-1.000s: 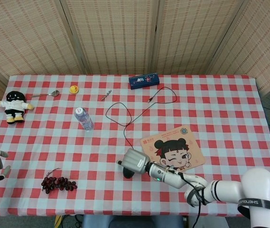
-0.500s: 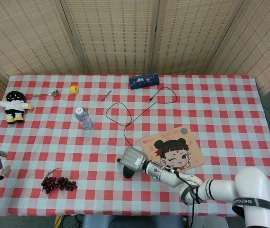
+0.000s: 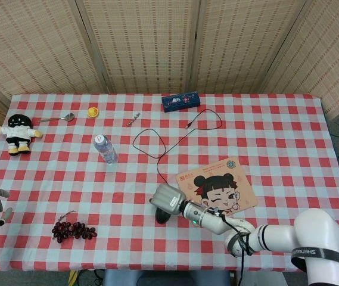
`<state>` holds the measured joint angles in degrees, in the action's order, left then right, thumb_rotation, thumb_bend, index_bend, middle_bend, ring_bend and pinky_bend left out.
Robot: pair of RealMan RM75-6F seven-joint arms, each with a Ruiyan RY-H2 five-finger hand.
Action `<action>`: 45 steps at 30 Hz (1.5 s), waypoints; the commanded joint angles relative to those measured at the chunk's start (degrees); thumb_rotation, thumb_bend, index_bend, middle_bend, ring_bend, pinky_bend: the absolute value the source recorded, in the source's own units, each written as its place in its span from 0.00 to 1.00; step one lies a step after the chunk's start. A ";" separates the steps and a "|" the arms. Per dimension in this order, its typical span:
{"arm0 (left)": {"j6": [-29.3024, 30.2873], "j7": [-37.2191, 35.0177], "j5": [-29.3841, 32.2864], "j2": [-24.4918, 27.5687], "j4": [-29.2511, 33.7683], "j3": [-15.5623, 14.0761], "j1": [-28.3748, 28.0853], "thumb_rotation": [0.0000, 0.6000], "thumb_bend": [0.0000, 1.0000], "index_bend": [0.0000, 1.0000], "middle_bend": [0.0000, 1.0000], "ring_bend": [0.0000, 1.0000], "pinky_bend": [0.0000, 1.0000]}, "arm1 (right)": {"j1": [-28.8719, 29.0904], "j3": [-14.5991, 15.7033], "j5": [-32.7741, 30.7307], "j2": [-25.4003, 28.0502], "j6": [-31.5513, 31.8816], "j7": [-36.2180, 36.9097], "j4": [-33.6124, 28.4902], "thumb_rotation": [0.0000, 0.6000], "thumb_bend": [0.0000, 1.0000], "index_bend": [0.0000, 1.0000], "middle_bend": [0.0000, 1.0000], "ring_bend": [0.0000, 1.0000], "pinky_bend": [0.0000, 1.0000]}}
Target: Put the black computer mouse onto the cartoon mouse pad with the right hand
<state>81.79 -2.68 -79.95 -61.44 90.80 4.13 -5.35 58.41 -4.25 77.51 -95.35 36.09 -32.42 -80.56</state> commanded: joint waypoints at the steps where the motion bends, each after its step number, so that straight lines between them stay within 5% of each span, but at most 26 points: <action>1: -0.06 0.17 0.01 -0.08 -0.02 -0.03 -0.02 1.00 0.33 0.52 0.64 0.51 0.60 | 0.02 0.17 0.43 0.63 0.58 0.44 -0.64 1.00 0.12 0.53 1.00 1.00 1.00; 11: -0.36 0.85 0.44 -0.39 -0.26 0.04 -0.13 1.00 0.33 0.52 0.64 0.51 0.60 | 0.18 1.79 4.86 6.67 2.27 2.49 -5.41 1.00 0.14 0.54 1.00 1.00 1.00; 19: -0.52 1.67 0.38 -0.65 -0.17 -0.04 -0.27 1.00 0.33 0.52 0.64 0.51 0.60 | -0.80 5.68 14.64 12.99 6.84 9.98 -7.53 1.00 0.15 0.54 1.00 1.00 1.00; 32: -1.64 3.47 1.17 -1.73 -0.55 -0.13 -0.77 1.00 0.33 0.52 0.64 0.51 0.60 | -2.33 13.47 30.60 16.95 19.61 28.53 3.11 1.00 0.15 0.54 1.00 1.00 1.00; 45: -2.30 3.49 1.91 -1.94 -0.96 0.00 -0.97 1.00 0.33 0.52 0.64 0.51 0.60 | -2.00 18.13 38.86 15.76 25.96 35.59 15.74 1.00 0.13 0.54 1.00 1.00 1.00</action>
<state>79.48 0.81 -78.03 -63.38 89.84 4.13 -6.32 56.34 12.96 115.16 -79.26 60.92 2.07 -66.43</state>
